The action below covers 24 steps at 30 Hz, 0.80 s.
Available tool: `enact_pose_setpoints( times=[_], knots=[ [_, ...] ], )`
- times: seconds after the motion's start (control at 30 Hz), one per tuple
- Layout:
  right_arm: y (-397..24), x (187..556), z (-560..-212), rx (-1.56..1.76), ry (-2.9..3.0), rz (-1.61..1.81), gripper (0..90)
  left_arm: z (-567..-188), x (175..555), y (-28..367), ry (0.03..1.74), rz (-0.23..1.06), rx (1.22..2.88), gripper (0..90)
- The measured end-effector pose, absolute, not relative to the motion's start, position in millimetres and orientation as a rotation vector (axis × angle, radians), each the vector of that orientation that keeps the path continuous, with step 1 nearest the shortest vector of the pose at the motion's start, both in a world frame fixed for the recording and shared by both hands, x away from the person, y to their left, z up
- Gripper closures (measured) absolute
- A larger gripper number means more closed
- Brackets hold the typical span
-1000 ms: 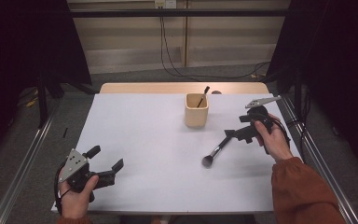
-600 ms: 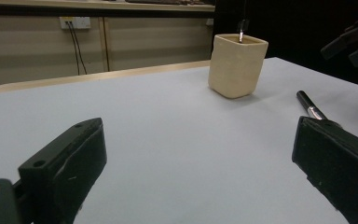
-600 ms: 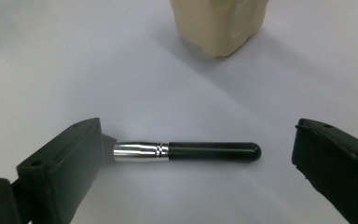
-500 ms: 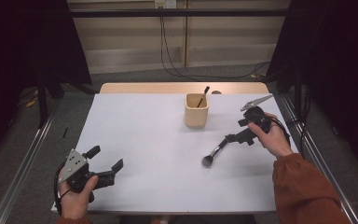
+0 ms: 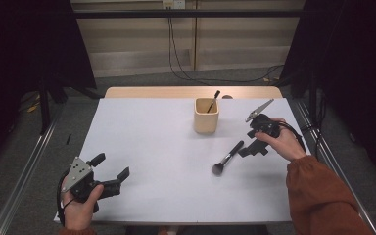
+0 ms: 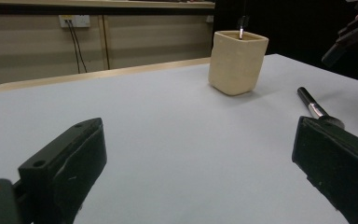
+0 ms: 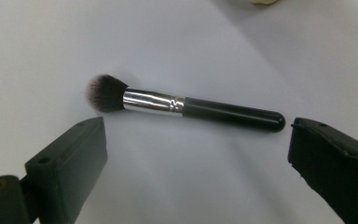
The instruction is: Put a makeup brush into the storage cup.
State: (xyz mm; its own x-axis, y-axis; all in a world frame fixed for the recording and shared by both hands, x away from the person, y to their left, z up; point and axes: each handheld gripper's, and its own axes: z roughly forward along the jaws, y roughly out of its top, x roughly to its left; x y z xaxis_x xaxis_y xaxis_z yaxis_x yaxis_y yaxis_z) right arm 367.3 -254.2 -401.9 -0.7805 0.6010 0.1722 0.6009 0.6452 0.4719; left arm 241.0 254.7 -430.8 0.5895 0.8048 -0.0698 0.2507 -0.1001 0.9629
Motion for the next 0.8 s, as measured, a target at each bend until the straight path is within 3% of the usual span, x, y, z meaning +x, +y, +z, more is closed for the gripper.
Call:
enact_pose_setpoints(
  times=[0.8],
  knots=[
    [-225,380,-419,0.791,3.015,0.631,4.2,-431,241,255,0.889,0.585,1.654,3.0]
  ],
)
